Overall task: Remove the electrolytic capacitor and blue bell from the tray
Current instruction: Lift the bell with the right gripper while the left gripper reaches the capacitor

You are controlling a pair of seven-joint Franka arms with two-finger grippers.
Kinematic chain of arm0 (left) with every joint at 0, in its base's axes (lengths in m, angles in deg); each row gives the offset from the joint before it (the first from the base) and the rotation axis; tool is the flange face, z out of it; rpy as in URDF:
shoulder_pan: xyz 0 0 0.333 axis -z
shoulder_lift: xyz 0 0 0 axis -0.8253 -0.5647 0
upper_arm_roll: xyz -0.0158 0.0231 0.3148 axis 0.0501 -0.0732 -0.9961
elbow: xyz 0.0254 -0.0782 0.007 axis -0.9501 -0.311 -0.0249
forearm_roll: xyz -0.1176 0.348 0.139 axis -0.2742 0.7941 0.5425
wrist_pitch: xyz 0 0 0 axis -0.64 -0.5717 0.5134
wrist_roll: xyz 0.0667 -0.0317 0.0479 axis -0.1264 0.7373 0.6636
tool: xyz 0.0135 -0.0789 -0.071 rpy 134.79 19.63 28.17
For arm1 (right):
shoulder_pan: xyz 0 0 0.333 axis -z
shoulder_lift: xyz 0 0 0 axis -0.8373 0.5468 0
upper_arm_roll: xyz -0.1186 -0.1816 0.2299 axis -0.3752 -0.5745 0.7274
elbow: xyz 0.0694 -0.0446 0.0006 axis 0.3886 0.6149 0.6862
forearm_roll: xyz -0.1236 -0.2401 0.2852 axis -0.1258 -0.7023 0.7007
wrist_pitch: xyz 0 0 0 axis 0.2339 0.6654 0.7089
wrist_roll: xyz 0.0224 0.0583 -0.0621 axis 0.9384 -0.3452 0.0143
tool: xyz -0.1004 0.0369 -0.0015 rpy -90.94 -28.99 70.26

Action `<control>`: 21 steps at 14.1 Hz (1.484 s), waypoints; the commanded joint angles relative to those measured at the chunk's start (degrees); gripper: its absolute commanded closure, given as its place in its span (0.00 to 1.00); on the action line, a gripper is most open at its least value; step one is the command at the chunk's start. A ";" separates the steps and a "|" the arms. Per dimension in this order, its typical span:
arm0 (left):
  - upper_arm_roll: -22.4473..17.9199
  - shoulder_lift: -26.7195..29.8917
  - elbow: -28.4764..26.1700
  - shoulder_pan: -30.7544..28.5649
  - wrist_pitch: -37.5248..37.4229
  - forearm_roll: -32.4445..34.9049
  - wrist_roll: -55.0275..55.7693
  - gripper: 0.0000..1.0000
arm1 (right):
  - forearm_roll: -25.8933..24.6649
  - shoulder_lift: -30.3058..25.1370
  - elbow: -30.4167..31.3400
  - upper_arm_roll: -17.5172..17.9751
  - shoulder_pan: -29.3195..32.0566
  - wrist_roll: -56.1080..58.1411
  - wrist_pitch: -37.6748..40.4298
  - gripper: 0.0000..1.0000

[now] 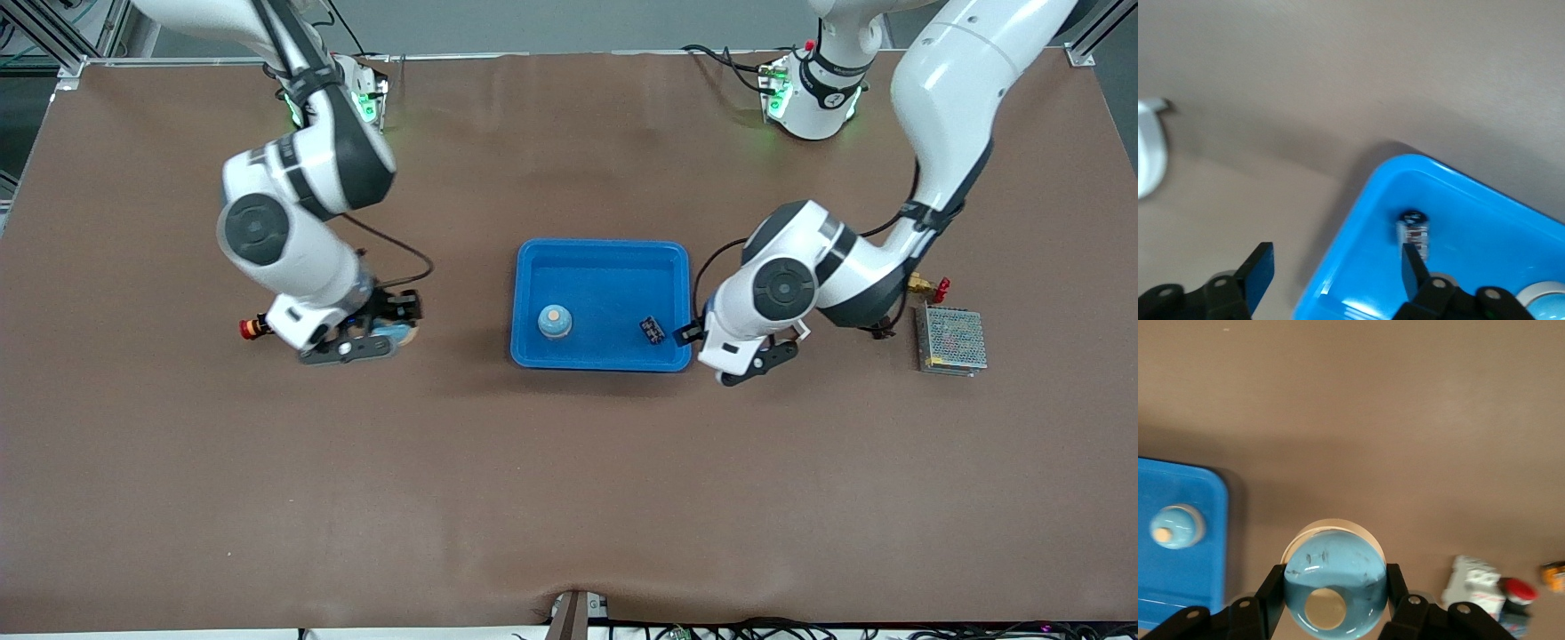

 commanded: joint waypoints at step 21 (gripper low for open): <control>-12.89 -6.86 1.95 17.47 11.19 0.32 11.36 0.58 | 0.23 12.16 0.32 0.74 23.45 46.93 -12.08 0.69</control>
